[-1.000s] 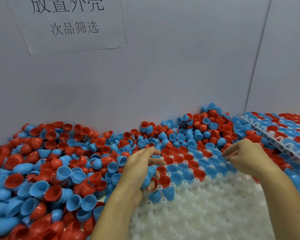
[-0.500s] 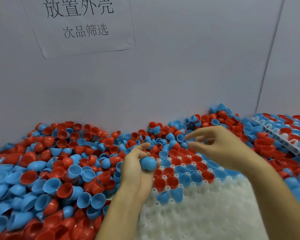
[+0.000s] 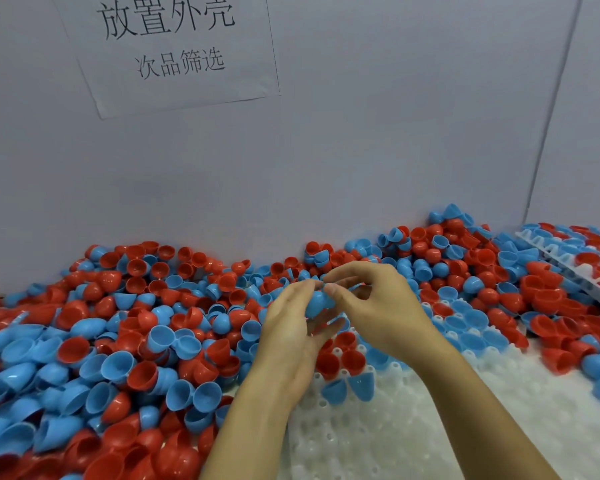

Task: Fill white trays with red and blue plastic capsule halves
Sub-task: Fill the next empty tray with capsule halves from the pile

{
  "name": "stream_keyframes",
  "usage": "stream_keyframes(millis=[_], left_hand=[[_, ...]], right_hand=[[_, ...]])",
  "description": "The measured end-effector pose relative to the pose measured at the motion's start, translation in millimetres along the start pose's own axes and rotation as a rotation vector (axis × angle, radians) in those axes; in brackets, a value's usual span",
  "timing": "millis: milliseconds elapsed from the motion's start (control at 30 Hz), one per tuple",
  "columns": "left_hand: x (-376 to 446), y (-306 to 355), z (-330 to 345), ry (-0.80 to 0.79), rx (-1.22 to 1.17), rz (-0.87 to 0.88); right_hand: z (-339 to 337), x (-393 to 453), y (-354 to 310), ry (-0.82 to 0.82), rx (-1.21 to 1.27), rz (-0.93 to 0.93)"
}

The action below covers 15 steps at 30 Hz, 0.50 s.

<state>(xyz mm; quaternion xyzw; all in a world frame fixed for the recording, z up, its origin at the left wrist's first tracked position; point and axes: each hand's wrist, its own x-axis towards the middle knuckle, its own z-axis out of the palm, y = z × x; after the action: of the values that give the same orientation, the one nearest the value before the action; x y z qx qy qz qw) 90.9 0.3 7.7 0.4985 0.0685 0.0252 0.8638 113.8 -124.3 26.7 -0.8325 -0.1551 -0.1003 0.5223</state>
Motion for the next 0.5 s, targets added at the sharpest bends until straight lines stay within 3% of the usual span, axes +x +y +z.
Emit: stream_keyframes(millis=[333, 500], left_hand=[[-8.7, 9.5, 1.4, -0.052, -0.262, -0.157], [-6.6, 4.8, 0.3, 0.007, -0.147, -0.161]], right_hand=[[1.4, 1.5, 6.3, 0.164, 0.023, 0.007], [5.1, 1.0, 9.8, 0.210, -0.061, -0.053]])
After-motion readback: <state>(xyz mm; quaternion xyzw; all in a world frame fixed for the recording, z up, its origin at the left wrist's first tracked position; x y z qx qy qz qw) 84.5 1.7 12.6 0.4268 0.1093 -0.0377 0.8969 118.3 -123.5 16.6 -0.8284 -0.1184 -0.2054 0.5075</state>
